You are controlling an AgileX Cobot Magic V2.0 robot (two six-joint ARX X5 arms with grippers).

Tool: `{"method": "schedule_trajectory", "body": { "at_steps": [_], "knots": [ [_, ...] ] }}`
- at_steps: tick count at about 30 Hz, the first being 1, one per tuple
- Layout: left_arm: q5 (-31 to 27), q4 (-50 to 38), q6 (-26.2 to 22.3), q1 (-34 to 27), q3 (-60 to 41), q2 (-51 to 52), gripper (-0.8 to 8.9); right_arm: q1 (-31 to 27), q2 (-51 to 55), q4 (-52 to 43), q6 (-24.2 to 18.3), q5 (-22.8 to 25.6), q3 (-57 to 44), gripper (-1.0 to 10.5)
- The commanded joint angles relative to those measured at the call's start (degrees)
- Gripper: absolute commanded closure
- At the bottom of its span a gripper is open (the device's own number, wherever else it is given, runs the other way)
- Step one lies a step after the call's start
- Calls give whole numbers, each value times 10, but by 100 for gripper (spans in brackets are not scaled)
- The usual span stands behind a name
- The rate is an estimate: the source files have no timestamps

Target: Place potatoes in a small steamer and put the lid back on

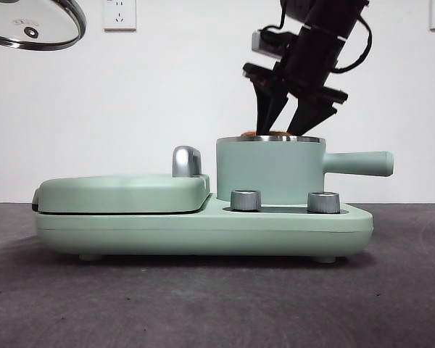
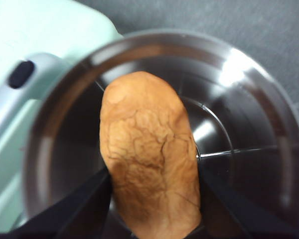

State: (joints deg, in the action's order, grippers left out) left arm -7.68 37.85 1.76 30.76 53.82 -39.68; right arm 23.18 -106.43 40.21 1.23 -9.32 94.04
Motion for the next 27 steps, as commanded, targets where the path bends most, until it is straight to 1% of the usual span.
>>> {"method": "schedule_trajectory", "body": {
  "at_steps": [1, 8, 10, 12, 16, 21, 23, 24, 26, 27],
  "knots": [
    [-3, -16, 5, 2, 9, 0, 798, 2, -20, -8, -17, 5, 16, 734],
    [-3, -16, 5, 2, 9, 0, 798, 2, -30, -15, -33, 7, 16, 732],
    [-3, -16, 5, 2, 9, 0, 798, 2, -34, -16, -33, 8, 16, 690],
    [-3, -15, 5, 2, 9, 0, 798, 3, -34, -16, -32, 7, 16, 593],
    [-3, -14, 5, 2, 9, 0, 798, 3, -14, -15, -32, 3, 18, 588],
    [-3, -14, 5, 2, 9, 0, 798, 13, 94, 10, -30, 6, 15, 589],
    [-3, -14, 5, 2, 9, 0, 798, 22, 144, 10, -28, 35, 2, 589],
    [-3, -14, 5, 2, 9, 0, 798, 27, 167, 6, -28, 48, -13, 589],
    [-3, -13, 5, 2, 9, 0, 798, 40, 224, -25, -27, 49, -75, 589],
    [-2, -13, 5, 2, 9, 0, 798, 48, 259, -51, -23, 49, -122, 590]
  ]
}}
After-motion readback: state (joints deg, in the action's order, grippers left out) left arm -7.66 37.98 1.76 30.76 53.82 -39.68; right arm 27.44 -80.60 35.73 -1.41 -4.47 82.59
